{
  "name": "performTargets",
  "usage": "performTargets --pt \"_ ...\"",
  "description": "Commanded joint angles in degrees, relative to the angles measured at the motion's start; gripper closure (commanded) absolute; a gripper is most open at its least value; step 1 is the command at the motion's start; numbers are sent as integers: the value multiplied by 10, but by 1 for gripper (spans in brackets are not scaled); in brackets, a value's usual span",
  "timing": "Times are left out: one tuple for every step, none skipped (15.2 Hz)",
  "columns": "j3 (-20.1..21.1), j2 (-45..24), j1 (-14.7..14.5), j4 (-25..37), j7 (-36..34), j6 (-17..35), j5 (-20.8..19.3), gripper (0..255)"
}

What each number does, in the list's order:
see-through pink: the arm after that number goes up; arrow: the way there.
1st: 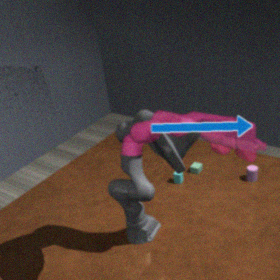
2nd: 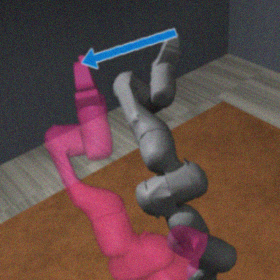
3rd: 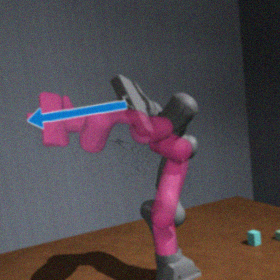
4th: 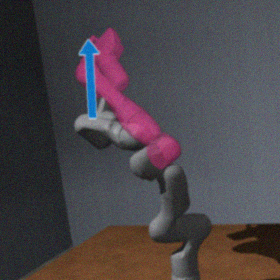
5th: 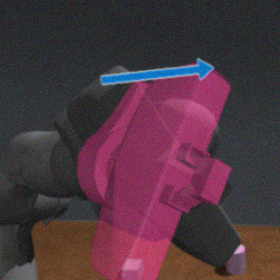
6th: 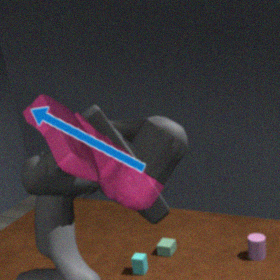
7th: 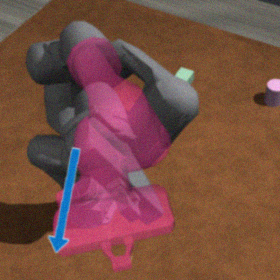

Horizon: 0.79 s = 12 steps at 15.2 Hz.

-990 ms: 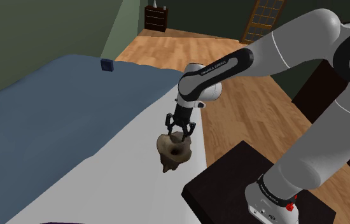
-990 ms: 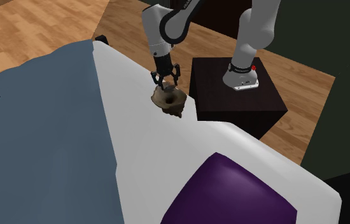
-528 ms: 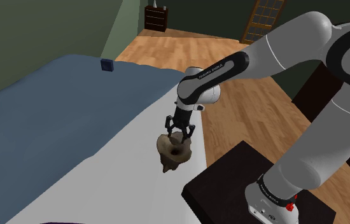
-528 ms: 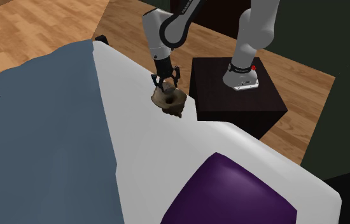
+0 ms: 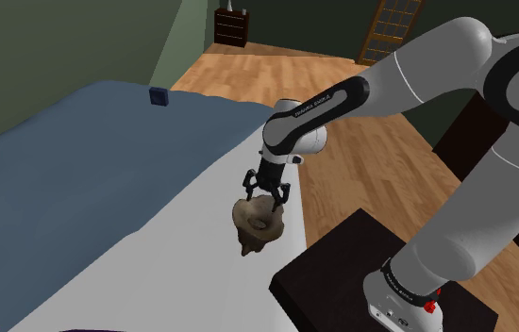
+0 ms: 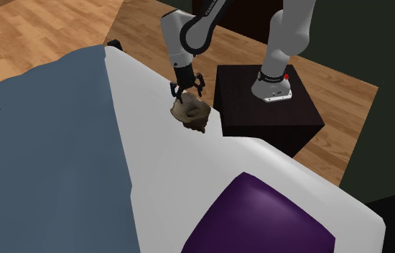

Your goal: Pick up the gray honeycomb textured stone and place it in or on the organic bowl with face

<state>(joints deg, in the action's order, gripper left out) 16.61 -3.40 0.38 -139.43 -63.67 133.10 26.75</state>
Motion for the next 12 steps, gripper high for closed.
performTargets --pt "0 0 0 0 0 0 0 0" --pt "-4 13 4 6 -2 -21 -5 0" --pt "-7 26 8 13 -4 -41 -10 0" --pt "-11 38 12 21 -6 -61 -14 0" --pt "-14 46 14 28 -8 -77 -18 0" --pt "-14 46 14 28 -8 -77 -18 0" --pt "-14 46 14 27 -8 -77 -18 0" --pt "-14 46 14 28 -8 -77 -18 0" --pt "-14 46 14 28 -8 -77 -18 0" --pt "-14 46 14 28 -8 -77 -18 0" --pt "-14 46 14 28 -8 -77 -18 0" --pt "-14 46 14 28 -8 -77 -18 0"
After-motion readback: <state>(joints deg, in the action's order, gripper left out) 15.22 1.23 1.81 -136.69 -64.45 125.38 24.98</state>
